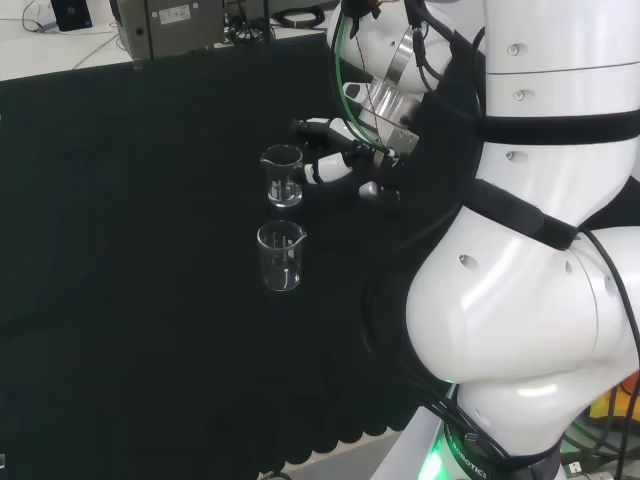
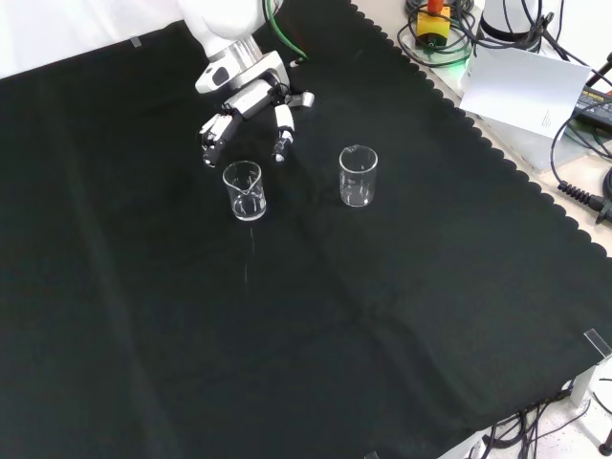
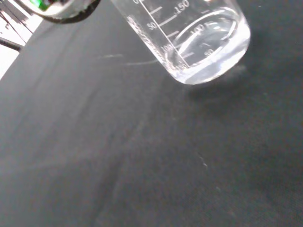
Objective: Pick up the beaker on the right.
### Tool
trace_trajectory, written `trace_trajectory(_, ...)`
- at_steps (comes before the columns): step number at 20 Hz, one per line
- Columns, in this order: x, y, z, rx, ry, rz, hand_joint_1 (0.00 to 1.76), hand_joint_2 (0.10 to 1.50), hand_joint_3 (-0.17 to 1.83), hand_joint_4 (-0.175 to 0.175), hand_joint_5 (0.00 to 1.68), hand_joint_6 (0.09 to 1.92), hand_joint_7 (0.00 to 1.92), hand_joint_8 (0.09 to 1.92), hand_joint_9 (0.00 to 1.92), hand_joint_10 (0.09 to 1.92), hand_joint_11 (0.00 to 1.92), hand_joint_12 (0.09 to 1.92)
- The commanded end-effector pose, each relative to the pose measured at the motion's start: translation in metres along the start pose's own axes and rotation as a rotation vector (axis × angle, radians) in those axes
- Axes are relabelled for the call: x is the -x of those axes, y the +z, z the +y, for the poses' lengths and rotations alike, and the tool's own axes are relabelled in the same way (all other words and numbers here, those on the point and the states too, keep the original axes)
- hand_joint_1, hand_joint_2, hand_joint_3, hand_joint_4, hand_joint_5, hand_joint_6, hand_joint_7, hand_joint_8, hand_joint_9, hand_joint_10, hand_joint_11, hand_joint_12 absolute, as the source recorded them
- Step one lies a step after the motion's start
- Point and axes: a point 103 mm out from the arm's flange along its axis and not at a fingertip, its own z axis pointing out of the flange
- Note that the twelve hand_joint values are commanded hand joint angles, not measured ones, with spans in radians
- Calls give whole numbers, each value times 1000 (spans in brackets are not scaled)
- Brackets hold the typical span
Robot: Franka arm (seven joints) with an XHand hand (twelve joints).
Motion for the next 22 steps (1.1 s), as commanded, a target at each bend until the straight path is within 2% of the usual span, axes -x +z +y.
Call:
trace_trajectory(1,-2,10,14,28,-38,75,797,584,601,-29,358,87,185,615,362,630,62,1402)
trace_trajectory(13,6,22,23,12,-46,105,816,567,614,-28,392,87,229,634,387,623,54,1400)
trace_trajectory(22,2,37,31,39,-66,142,861,559,627,-27,421,87,235,638,393,607,59,1397)
